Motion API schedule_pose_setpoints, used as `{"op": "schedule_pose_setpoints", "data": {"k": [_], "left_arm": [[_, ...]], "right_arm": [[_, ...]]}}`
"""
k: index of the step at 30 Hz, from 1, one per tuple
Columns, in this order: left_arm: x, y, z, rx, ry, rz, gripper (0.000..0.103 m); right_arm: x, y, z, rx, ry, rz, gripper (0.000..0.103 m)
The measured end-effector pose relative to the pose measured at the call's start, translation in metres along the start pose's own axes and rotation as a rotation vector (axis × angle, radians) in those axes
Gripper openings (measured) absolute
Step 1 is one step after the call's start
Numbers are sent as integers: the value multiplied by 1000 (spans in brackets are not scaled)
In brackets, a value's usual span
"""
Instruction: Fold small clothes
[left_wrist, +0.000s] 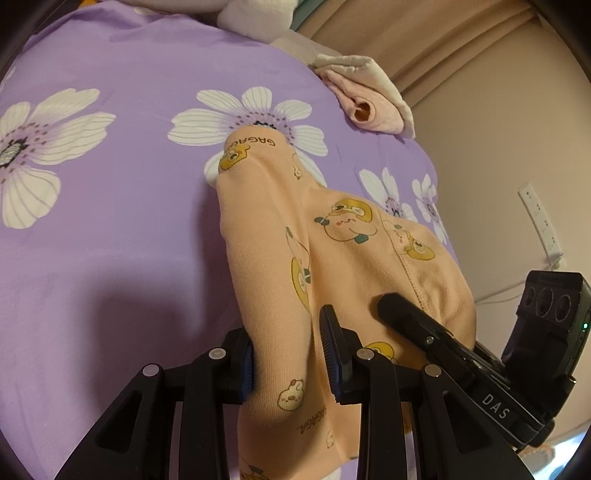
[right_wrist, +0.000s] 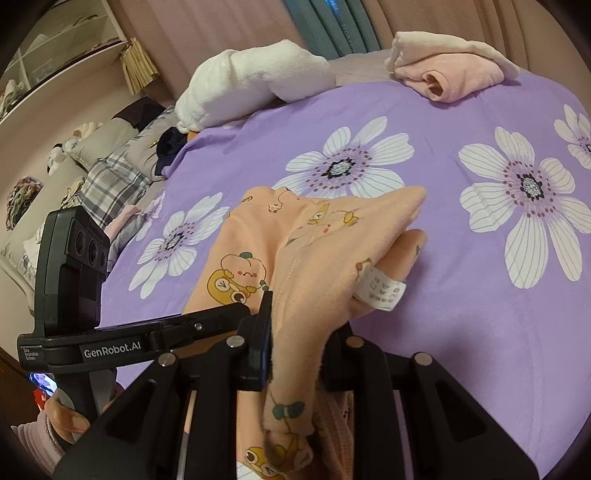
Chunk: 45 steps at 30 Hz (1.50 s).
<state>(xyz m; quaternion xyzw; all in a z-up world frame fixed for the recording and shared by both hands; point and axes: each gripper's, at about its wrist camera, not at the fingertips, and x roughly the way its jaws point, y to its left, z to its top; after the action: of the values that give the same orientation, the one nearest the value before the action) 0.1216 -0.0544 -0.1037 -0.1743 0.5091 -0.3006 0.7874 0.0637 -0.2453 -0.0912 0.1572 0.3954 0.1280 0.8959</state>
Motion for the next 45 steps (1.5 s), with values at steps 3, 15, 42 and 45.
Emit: {"op": "schedule_pose_setpoints", "data": {"k": [3,15,42,45], "left_arm": [[-9,3,-2,1,-15,9,29],[-33,24,-2,-3,-56,55,29],[-17,65,-8,4,0,209,30],[-19,64,-8,19,-1,219,30]], "right_arm": [[0,8,-1,-10,0,8,21],[14,39,3,-48,16,39,21],[66,15,-13,74,149,54,30],[65,12,-14,91,154,62,32]]}}
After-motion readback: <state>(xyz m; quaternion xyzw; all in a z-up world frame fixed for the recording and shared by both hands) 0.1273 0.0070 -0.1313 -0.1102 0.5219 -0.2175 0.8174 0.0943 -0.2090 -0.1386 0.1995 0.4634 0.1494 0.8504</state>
